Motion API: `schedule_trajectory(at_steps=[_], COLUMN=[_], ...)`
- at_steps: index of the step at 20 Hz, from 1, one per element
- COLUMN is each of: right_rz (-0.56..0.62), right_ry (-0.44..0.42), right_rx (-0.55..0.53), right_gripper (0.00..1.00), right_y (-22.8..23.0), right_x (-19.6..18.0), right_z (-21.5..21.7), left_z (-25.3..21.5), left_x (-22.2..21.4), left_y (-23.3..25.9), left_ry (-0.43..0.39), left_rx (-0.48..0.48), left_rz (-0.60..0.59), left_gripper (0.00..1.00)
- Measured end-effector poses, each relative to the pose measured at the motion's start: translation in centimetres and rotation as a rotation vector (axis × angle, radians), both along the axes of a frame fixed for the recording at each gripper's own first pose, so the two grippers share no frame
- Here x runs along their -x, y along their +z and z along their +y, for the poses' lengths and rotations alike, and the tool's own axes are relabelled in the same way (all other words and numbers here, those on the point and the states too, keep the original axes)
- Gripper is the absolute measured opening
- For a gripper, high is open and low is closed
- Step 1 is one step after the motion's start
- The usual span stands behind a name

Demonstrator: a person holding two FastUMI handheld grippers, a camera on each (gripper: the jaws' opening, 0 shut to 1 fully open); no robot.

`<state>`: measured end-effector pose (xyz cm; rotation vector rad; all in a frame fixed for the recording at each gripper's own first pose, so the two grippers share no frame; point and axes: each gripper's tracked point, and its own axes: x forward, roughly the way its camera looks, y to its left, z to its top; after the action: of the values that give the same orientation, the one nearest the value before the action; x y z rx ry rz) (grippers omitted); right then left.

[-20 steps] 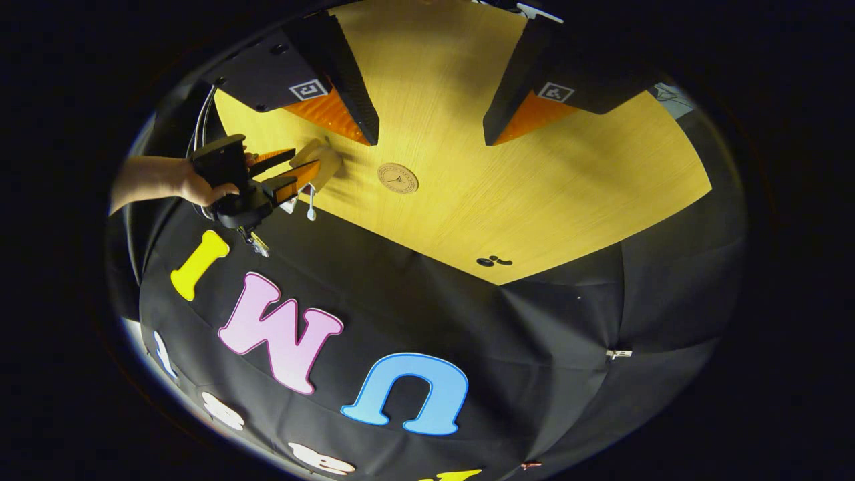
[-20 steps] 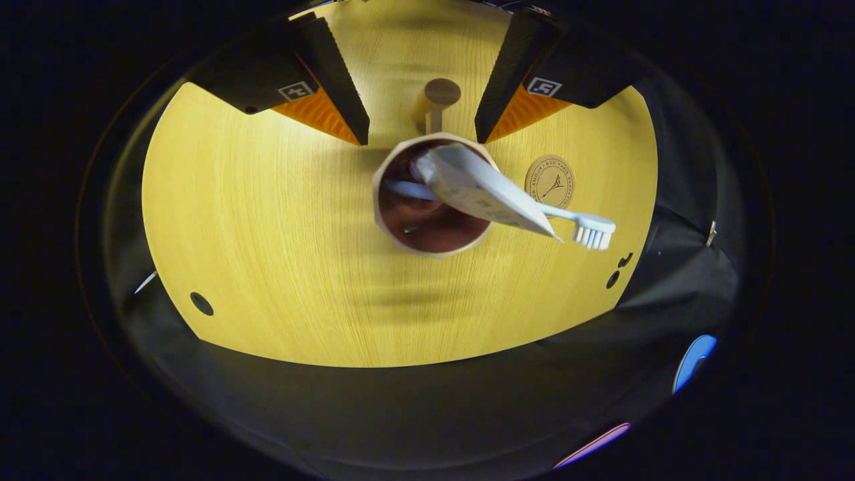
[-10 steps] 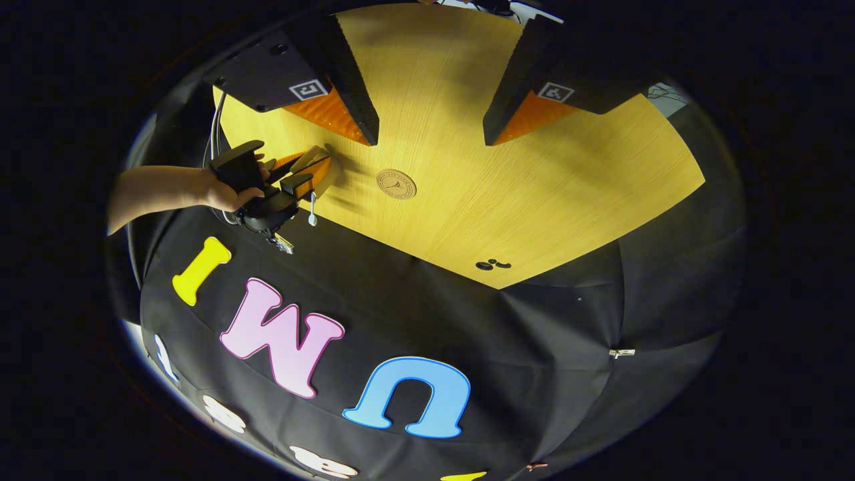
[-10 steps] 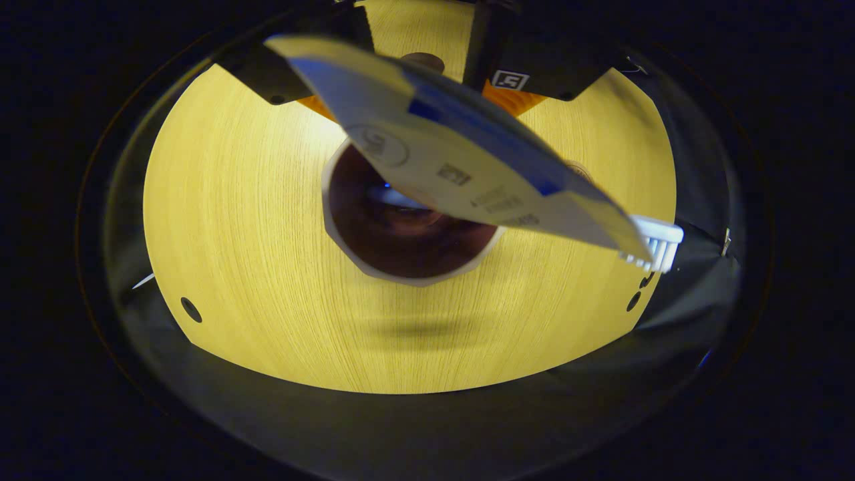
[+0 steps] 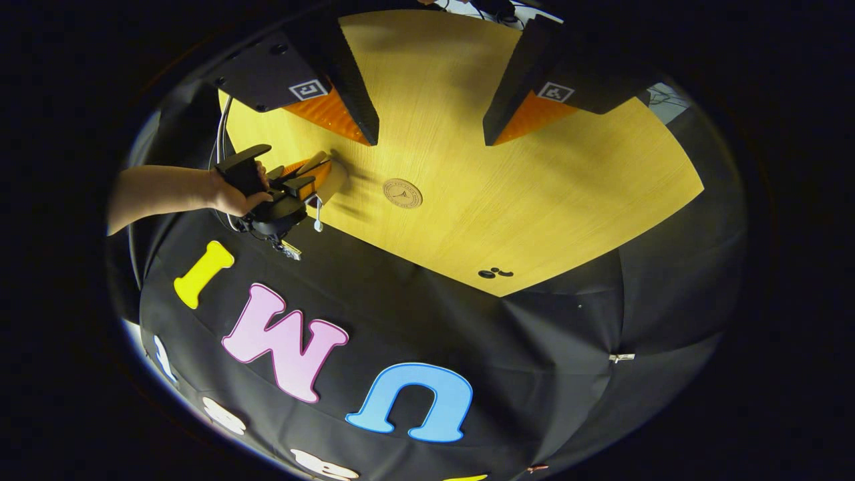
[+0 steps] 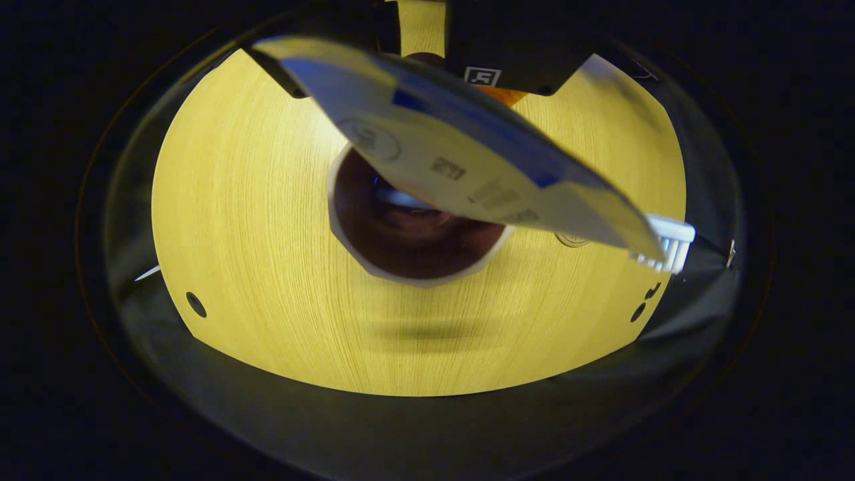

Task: Put the toothbrush and toothpaste on the desktop into the cup, then pick up the cup and place it on the coaster on the desktop.

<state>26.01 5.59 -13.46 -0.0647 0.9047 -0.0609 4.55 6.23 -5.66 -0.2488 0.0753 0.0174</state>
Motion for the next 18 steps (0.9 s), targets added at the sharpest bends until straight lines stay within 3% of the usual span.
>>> schedule_trajectory(at_steps=[2, 3, 4, 10, 18], right_rz=[-0.015, -0.024, -0.036, -0.087, -0.118], right_ry=[0.001, 0.010, 0.016, 0.034, 0.110], right_rx=[-0.009, -0.014, -0.016, -0.043, -0.052], right_gripper=[0.22, 0.27, 0.22, 0.22, 0.22], right_y=[0.3, 0.4, 0.6, 2.7, 5.2], right_x=[0.1, 0.2, 0.2, 0.8, 0.2], right_z=[0.0, 0.1, 0.1, 1.2, 6.9], left_z=[-0.4, -0.6, -0.7, -1.2, -0.7], left_x=[0.1, 0.1, 0.3, 0.4, 0.3], left_y=[0.0, 0.1, 0.1, -0.1, -0.2], left_ry=[-0.006, -0.011, -0.014, -0.024, -0.018], left_rx=[-0.016, -0.023, -0.028, -0.032, -0.022], left_rz=[-0.002, -0.004, -0.005, -0.006, -0.020], left_gripper=[0.98, 0.98, 0.98, 0.98, 0.98])
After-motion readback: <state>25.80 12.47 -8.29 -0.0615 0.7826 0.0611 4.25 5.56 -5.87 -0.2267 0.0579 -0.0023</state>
